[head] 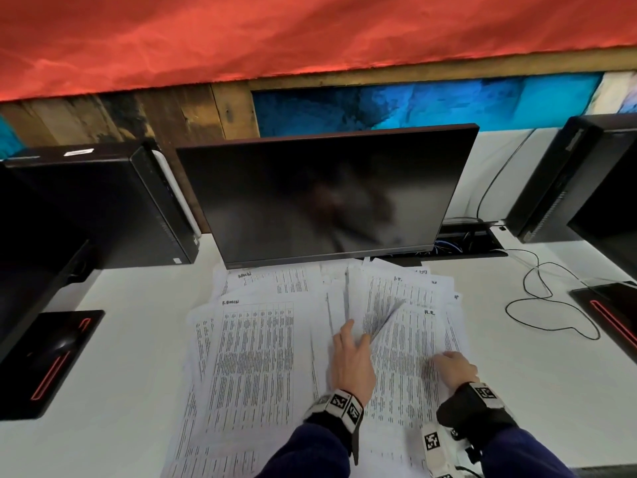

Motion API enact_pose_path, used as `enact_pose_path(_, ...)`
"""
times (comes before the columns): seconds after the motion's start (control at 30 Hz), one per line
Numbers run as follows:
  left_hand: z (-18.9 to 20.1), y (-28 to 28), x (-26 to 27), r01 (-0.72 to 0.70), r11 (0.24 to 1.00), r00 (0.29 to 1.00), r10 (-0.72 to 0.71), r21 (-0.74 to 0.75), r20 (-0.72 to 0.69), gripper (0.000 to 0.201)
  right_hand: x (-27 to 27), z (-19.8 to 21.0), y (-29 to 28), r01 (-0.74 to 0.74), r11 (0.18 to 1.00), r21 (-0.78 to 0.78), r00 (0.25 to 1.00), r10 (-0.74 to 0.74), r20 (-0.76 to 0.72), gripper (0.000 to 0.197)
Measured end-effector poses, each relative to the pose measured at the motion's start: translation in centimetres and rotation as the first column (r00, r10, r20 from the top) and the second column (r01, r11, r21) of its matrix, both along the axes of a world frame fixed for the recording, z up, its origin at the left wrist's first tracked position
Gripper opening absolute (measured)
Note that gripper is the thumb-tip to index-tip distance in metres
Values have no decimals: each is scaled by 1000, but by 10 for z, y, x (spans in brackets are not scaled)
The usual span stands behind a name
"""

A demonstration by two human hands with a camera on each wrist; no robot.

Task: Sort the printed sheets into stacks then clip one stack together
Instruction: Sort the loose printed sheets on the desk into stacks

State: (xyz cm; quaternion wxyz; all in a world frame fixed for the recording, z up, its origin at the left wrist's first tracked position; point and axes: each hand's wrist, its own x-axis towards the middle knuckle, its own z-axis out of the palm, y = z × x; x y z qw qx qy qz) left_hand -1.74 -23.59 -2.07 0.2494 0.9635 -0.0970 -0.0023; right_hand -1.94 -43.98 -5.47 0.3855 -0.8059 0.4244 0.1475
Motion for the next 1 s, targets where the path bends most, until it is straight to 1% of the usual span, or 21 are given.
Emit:
enact_pose_path(0.13,0,0,-7,89,993,996,-89,-79,6,41,-1,2,1,-1,1000,1,1000,1,-11,53)
enact_pose_path(0.2,-1,1,-8,114,983,993,-114,-142,10,52,-2,3,2,12,1000,6,1000,-12,-2,53)
enact_pose_path(0.23,-1,2,-8,104,975,994,-110,-195,-20,61,-3,4,2,18,1000,8,1000,-18,5,52)
enact_pose_path(0.27,-3,3,-6,60,957,994,-83,-284,-68,73,-4,5,3,20,1000,11,1000,-20,8,52)
enact_pose_path(0.3,-5,4,-3,-30,926,987,-31,-376,-157,83,-5,6,4,19,1000,14,1000,-20,9,52)
enact_pose_path(0.33,-7,6,1,-131,891,969,23,-435,-245,89,-6,7,4,20,1000,20,1000,-20,11,52)
enact_pose_path(0.37,-8,8,4,-214,877,944,72,-431,-323,88,-6,9,5,21,1000,23,1000,-21,13,52)
enact_pose_path(0.4,-8,10,7,-259,885,924,112,-386,-365,79,-6,10,6,23,999,23,1000,-24,16,53)
enact_pose_path(0.47,-6,15,11,-280,940,890,178,-194,-421,54,-6,13,8,23,1000,14,1000,-23,18,52)
enact_pose_path(0.5,-7,16,13,-290,946,873,200,-145,-444,49,-6,14,9,24,1000,8,1000,-24,15,52)
enact_pose_path(0.57,-9,18,16,-325,931,841,204,-166,-500,49,-6,15,11,19,1000,-3,1000,-19,3,55)
enact_pose_path(0.63,-10,19,21,-331,922,835,186,-202,-518,48,-7,15,12,-7,1000,-1,1000,7,-10,58)
enact_pose_path(0.73,-6,16,19,-233,939,905,115,-252,-410,46,-8,19,14,-31,1000,3,999,31,-26,60)
enact_pose_path(0.77,-2,14,17,-200,954,927,110,-225,-358,46,-8,19,15,-26,1000,14,999,26,-23,59)
enact_pose_path(0.8,0,11,13,-168,972,953,118,-162,-277,45,-8,18,15,-30,999,15,999,31,-20,59)
enact_pose_path(0.83,3,9,9,-128,985,976,104,-116,-192,42,-8,20,17,-30,999,23,999,30,-10,58)
enact_pose_path(0.87,7,7,3,-79,991,991,66,-107,-119,39,-8,17,17,-23,999,27,1000,23,-2,58)
enact_pose_path(0.93,13,5,-6,39,992,998,-44,-118,-40,31,-7,19,18,7,999,36,1000,-7,-3,58)
enact_pose_path(1.0,20,8,-11,131,978,991,-131,-163,9,31,-8,19,19,34,997,62,999,-35,28,62)
